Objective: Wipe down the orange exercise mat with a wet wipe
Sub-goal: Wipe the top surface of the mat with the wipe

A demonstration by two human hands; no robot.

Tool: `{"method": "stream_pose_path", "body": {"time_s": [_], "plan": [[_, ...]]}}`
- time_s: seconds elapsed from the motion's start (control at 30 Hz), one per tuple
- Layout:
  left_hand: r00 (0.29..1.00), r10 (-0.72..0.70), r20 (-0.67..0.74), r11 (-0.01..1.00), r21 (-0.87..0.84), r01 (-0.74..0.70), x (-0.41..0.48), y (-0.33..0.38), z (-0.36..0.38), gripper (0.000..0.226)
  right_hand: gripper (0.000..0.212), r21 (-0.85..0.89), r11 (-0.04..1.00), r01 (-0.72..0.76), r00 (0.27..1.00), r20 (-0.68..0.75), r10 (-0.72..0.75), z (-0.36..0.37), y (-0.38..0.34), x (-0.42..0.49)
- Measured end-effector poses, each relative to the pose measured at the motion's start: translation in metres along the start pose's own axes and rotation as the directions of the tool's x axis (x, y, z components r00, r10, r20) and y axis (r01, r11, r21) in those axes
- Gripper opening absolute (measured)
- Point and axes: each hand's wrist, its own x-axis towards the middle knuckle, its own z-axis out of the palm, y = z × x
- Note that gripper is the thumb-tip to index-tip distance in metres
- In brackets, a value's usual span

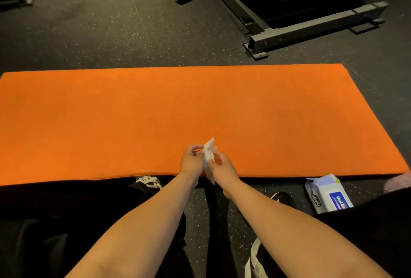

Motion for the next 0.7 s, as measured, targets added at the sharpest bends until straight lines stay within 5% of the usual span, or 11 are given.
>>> {"method": "stream_pose_path", "body": {"time_s": [0.3,0.53,0.7], "plan": [[1.000,-0.023,-0.014,0.995,0.094,0.024,-0.008,-0.007,-0.010,0.033,0.017,-0.106,0.993,0.044,0.991,-0.118,-0.057,0.000,-0.003,-0.002],[0.981,-0.057,0.188,0.996,0.084,0.041,-0.011,-0.010,-0.014,0.041,0.031,-0.017,1.000,0.015,0.991,-0.131,-0.017,0.001,-0.003,-0.008],[0.996,-0.010,0.091,0.986,0.169,-0.006,-0.016,-0.014,-0.015,0.030,0.033,-0.113,0.994,-0.001,0.982,-0.188,-0.021,-0.002,0.002,-0.011]]}}
